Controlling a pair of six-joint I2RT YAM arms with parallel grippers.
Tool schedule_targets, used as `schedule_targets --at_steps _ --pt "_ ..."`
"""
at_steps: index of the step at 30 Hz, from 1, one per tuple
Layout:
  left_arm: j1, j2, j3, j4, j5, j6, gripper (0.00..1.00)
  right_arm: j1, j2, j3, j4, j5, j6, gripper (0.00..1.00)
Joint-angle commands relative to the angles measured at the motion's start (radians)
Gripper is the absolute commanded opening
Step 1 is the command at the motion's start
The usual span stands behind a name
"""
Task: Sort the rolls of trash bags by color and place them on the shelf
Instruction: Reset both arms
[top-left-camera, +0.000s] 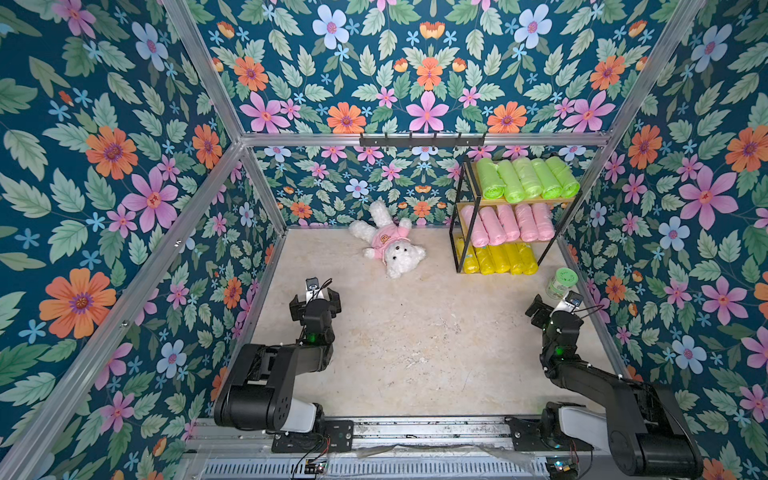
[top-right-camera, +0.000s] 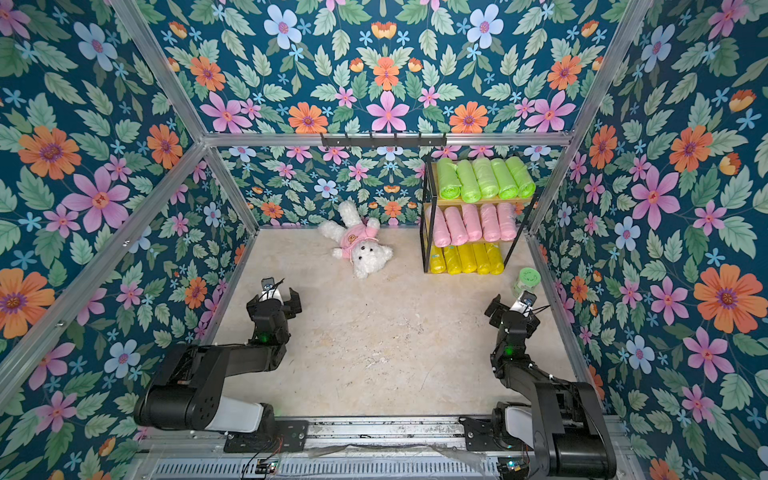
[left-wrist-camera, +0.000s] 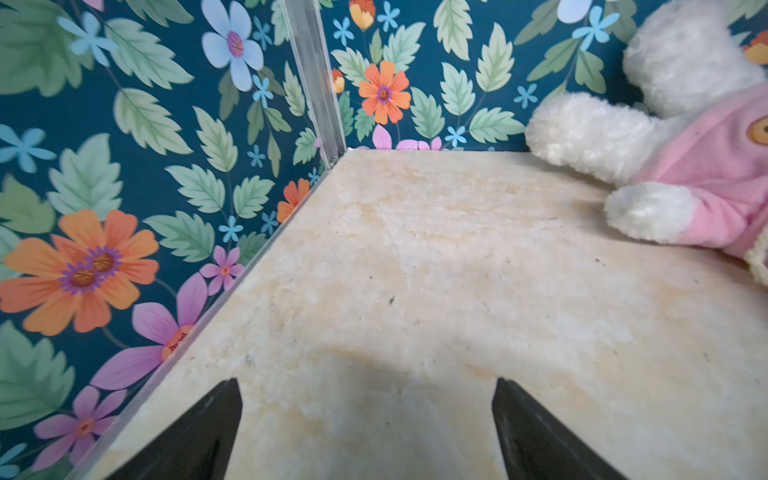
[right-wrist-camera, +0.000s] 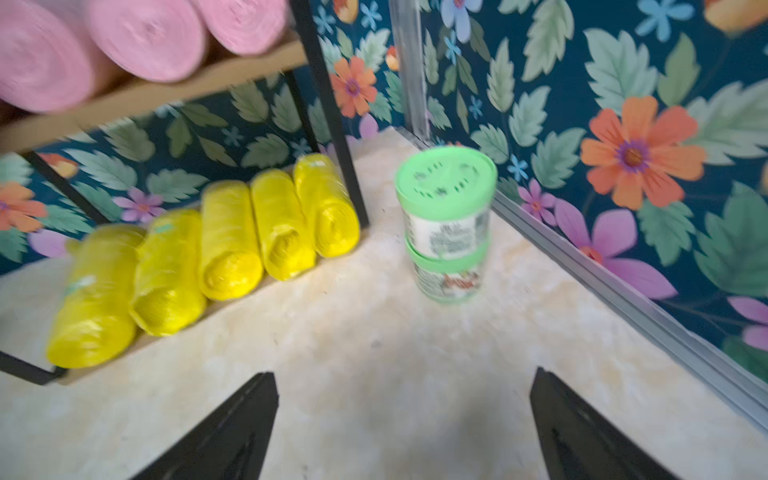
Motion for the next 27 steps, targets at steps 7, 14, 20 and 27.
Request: schedule_targets --at_steps 7,14,20,27 --pt "0.082 0.155 -0.027 0.322 0.141 -0.024 0.99 -0.026 0.155 -0.06 0.426 -0.112 -0.06 0.99" --pt "0.091 0.141 -0.017 0.26 0.158 -0.04 0.99 -0.032 0.237 -0.056 0.509 -0.119 -0.066 0.99" --pt "0.09 0.138 -0.015 0.251 0.157 -0.041 0.99 -0.032 0.23 -0.054 0.49 -0.121 -0.068 0.99" --pt "0.091 0.138 -0.015 0.249 0.157 -0.042 0.99 -0.024 0.233 -0.05 0.488 -0.139 -0.084 0.99"
